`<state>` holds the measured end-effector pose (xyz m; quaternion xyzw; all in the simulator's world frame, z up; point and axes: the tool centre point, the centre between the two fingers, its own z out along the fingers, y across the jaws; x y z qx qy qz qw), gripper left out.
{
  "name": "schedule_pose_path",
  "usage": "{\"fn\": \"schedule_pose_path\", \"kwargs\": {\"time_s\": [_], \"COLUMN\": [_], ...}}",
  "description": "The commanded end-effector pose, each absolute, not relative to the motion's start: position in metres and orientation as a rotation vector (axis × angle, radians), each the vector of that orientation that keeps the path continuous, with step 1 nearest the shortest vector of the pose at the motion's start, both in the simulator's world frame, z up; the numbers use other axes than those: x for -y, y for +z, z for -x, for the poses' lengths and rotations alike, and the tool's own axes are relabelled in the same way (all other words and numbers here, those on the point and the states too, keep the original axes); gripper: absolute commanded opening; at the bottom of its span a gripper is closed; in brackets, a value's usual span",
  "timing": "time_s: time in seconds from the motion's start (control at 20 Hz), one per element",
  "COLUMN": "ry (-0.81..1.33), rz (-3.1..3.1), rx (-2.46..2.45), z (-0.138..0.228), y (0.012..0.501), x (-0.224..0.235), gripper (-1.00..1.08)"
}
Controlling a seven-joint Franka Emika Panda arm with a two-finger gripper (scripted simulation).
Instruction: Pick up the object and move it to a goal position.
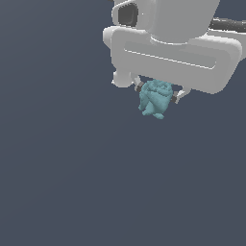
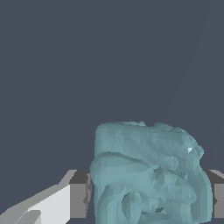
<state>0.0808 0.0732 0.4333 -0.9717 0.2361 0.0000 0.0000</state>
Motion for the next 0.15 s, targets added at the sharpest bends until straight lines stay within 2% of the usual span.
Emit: {"fn": "schedule_pose_path", "kwargs": {"time_s": [0.0,0.1], "ry": [0.0,0.0], "rz": [3.053,3.053], "rx": [-0.742,-0.742], "z": [-0.0816,-0.0818], "y": [0.4348,0.435], "x": [-0.0736,-0.0737], "gripper": [-1.0,-1.0]}}
